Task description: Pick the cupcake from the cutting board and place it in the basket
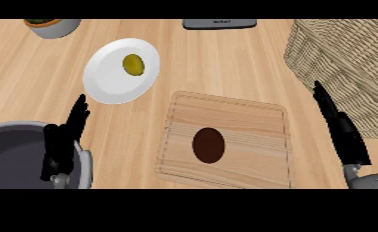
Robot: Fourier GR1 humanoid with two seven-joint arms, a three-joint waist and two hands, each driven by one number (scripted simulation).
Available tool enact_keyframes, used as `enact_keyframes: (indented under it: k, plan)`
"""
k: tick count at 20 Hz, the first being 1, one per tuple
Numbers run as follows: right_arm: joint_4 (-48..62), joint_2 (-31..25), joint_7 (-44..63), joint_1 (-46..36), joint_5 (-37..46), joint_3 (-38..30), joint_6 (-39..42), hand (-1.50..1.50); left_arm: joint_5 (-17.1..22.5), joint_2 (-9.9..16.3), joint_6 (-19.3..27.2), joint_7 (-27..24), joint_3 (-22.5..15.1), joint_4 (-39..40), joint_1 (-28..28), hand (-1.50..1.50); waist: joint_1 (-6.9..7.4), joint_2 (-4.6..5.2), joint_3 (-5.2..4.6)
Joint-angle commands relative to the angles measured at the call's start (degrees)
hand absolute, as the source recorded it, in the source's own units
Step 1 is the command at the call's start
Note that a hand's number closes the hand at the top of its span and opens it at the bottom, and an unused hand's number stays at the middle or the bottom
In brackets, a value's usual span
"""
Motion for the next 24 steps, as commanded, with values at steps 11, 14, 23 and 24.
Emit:
enact_keyframes:
  k: [11, 14, 23, 24]
  plan:
    - [-11.6, 11.3, -17.9, -25.8, 9.8, 21.3, 21.2, -1.50, 7.1, 3.4, -8.5, 4.4, 2.8, -4.1, -7.0, 0.00, 4.87, 1.57, -1.13]
    - [-10.2, 22.4, -15.8, -24.4, 14.9, 27.3, 12.8, -1.50, 8.6, 5.0, -10.1, 3.1, 5.5, -0.7, -7.4, 0.00, 2.47, 1.31, -1.20]
    - [-23.8, 19.8, 25.0, -35.7, 18.7, 26.5, 18.5, -1.50, 9.1, 5.8, -10.9, 2.9, 8.1, 3.8, -9.6, 0.00, -0.34, 0.47, -1.40]
    - [-21.9, 18.7, 28.2, -39.5, 20.3, 25.9, 20.4, -1.50, 8.9, 6.0, -10.3, 4.0, 8.0, 2.8, -9.8, 0.00, 0.10, 0.31, -1.44]
